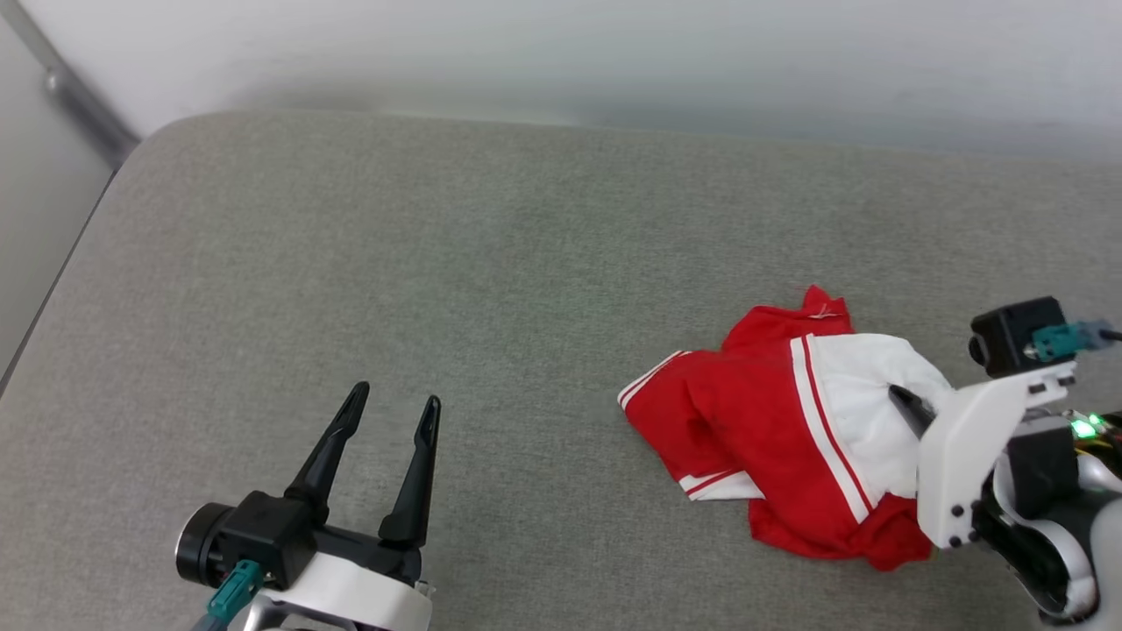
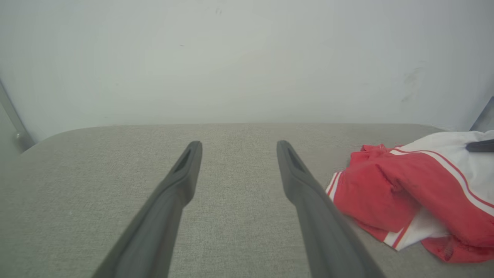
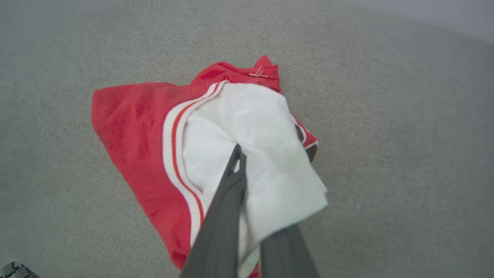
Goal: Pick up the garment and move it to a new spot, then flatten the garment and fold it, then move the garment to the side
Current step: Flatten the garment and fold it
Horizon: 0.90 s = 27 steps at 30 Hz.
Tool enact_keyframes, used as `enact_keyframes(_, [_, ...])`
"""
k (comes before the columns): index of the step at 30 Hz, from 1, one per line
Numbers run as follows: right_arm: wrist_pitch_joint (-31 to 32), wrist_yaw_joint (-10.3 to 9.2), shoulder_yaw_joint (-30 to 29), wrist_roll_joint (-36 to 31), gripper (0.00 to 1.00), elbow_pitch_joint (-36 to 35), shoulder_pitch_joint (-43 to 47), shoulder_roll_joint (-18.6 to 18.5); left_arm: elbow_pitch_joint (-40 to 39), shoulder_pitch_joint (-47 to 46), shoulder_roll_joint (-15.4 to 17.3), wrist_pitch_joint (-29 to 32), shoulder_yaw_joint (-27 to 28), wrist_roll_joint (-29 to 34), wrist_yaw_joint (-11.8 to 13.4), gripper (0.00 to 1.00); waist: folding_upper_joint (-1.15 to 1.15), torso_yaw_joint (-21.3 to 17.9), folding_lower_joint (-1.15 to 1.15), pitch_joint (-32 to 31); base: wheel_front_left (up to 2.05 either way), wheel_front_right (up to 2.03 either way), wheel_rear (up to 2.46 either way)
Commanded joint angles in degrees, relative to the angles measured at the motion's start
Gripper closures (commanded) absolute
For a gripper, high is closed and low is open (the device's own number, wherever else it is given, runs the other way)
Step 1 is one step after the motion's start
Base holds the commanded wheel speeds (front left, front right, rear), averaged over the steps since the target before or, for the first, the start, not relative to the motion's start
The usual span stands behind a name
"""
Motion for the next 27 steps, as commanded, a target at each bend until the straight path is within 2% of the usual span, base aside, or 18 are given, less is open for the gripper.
enact_keyframes(1, [-0.3, -0.02, -0.5, 0.6, 1.00, -1.4, 1.7, 0.0, 0.0, 0.6, 0.2, -0.2, 0.1, 0.0, -0.1, 0.00, 0.00, -1.3, 0.00, -1.3, 0.00, 0.00, 0.00])
enact_keyframes(8, [2.2, -0.02, -8.5, 1.1, 1.00, -13.1, 9.5, 1.8, -0.4, 1.6, -0.2, -0.2, 0.9, 0.0, -0.1, 0.00, 0.00, -5.2, 0.00, -3.0, 0.00, 0.00, 0.00])
enact_keyframes(11, [3.7, -0.02, -13.7, 0.4, 1.00, -16.0, 13.1, 3.5, -0.7, 1.6, -0.4, -0.2, 1.0, 0.1, -0.1, 0.00, 0.00, -6.4, 0.00, -3.1, 0.00, 0.00, 0.00])
enact_keyframes(14, [5.3, -0.02, -17.6, -2.5, 1.00, -16.7, 16.6, 3.4, -0.8, 1.4, -0.4, -0.2, 0.7, 0.2, -0.1, 0.00, 0.00, -7.2, 0.00, -2.9, 0.00, 0.00, 0.00])
enact_keyframes(20, [2.7, -0.02, -21.8, -4.6, 1.00, -8.1, 20.2, 2.8, -0.7, 0.4, -0.4, -0.2, 0.1, 0.3, -0.1, 0.00, 0.00, -7.7, 0.00, -2.3, 0.00, 0.00, 0.00])
enact_keyframes(22, [0.6, -0.03, -23.0, -6.9, 1.00, -3.8, 20.4, 1.2, -0.5, 0.3, -0.4, -0.2, -0.2, 0.2, -0.1, 0.00, 0.00, -7.6, 0.00, -2.3, 0.00, 0.00, 0.00])
enact_keyframes(27, [-5.7, -0.02, -25.5, -11.7, 1.00, 5.0, 18.3, 0.3, -0.3, 0.0, -0.3, -0.2, -0.5, 0.2, -0.1, 0.00, 0.00, -7.5, 0.00, -2.5, 0.00, 0.00, 0.00])
